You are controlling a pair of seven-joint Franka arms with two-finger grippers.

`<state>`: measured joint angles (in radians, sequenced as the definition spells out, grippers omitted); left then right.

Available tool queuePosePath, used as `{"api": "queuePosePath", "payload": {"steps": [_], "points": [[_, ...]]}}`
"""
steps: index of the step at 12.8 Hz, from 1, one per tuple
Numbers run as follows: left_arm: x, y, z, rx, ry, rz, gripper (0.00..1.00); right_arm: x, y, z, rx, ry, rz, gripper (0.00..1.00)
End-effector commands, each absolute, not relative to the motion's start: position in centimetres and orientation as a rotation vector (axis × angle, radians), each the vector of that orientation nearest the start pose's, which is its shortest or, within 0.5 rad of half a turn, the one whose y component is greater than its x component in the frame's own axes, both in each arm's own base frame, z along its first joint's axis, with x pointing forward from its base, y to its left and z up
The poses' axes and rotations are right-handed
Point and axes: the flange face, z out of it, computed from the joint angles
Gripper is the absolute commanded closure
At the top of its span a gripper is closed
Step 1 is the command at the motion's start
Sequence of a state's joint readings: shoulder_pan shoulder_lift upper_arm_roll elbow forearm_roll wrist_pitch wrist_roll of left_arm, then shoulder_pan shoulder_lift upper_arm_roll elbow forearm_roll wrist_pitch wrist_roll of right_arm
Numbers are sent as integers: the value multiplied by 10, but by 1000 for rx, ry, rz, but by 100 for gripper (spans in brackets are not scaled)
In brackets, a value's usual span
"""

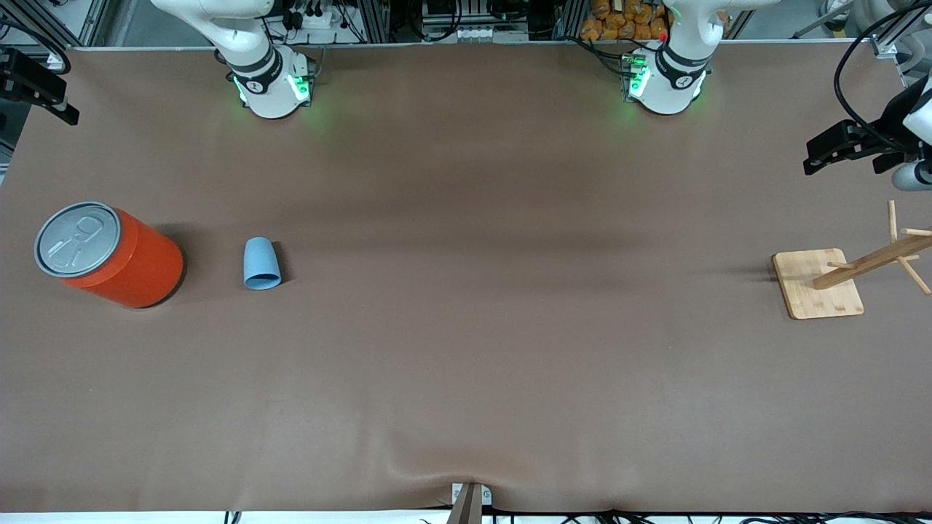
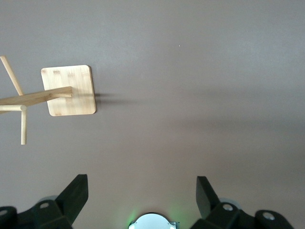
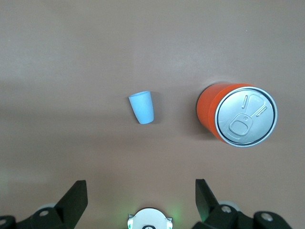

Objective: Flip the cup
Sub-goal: 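Reach the right gripper down to the upright blue cup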

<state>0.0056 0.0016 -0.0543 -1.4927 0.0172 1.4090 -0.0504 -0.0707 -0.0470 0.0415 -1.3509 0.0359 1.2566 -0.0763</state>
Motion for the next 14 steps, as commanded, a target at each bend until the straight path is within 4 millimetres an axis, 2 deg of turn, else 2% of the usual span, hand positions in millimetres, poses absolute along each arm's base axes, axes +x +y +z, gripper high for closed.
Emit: {"api": "queuePosePath", "payload": {"steps": [1,4,7,8,10,11,12,13,14], "points": [[538,-23,648,-3107,-29,129,0,508,-10,708,-3093,-91,56,0],[538,-24,651,-3104,-27,121,0,520,-8,688,-3093,-97,72,0],[539,-23,649,-3104,-27,126,0,544,-5,646,-3076,-125,215,0],[539,-24,649,-3106,-29,126,0,561,-4,615,-3062,-137,305,0],[539,-24,650,-3106,-25,121,0,579,2,571,-3045,-195,438,0],[539,-25,650,-3107,-24,124,0,581,4,552,-3025,-224,513,0],[539,-25,650,-3109,-24,122,0,581,5,517,-3006,-216,595,0],[539,-24,650,-3109,-27,122,0,579,4,488,-3003,-206,571,0],[539,-23,650,-3109,-29,122,0,570,6,469,-3007,-201,550,0]]}}
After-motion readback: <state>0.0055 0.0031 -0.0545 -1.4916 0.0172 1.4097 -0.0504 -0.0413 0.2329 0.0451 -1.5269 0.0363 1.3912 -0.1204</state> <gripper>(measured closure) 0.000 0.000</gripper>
